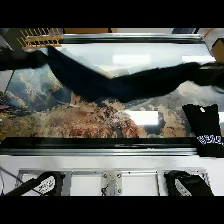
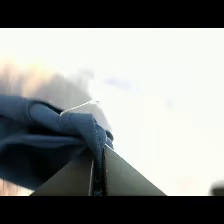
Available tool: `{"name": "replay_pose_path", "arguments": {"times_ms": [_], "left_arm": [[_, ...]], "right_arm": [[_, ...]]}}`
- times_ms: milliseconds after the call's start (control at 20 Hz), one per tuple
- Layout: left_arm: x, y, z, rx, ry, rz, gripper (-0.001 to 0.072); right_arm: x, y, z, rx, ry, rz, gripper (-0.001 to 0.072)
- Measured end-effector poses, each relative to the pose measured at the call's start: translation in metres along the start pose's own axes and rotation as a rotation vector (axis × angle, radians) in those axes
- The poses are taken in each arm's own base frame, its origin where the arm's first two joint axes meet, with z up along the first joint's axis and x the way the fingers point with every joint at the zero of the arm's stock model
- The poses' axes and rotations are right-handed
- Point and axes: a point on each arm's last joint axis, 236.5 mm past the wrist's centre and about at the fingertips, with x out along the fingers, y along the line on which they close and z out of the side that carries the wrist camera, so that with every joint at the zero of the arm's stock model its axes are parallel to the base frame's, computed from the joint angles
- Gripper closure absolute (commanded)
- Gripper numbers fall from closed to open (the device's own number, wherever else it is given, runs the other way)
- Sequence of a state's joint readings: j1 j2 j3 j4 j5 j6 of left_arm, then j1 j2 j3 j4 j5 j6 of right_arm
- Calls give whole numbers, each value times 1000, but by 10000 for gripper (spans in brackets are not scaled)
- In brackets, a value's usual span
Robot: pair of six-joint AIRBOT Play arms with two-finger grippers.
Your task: Fold the clothes and pants, and hang the long-sleeved shirts on hangers.
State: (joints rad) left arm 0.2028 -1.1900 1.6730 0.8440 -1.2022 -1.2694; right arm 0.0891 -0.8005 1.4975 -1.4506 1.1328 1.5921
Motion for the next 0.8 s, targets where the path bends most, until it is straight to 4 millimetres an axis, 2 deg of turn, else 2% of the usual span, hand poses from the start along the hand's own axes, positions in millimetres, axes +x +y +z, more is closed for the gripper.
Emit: {"name": "replay_pose_path", "arguments": {"times_ms": [100, 150, 300, 450, 500, 600, 700, 800], "left_arm": [[-70, -40, 45, 93, -186, 27, 702], [-103, -62, 61, 138, -272, 36, 702], [-179, -116, 83, 247, -464, 53, 702], [-231, -151, 89, 310, -595, 74, 702], [-240, -156, 89, 317, -617, 82, 701], [-244, -152, 88, 304, -621, 114, 702], [-228, -134, 84, 260, -557, 132, 701], [-190, -104, 76, 187, -431, 134, 702]], "right_arm": [[-30, 2, 33, 7, -102, -6, 696], [-45, 3, 45, 13, -144, -9, 696], [-79, 3, 62, 37, -222, -21, 696], [-106, -3, 56, 65, -226, -55, 696], [-113, -7, 50, 79, -211, -73, 696], [-120, -13, 31, 120, -147, -102, 696], [-114, -19, -1, 170, -18, -131, 697], [-95, -21, -34, 206, 139, -148, 697]]}}
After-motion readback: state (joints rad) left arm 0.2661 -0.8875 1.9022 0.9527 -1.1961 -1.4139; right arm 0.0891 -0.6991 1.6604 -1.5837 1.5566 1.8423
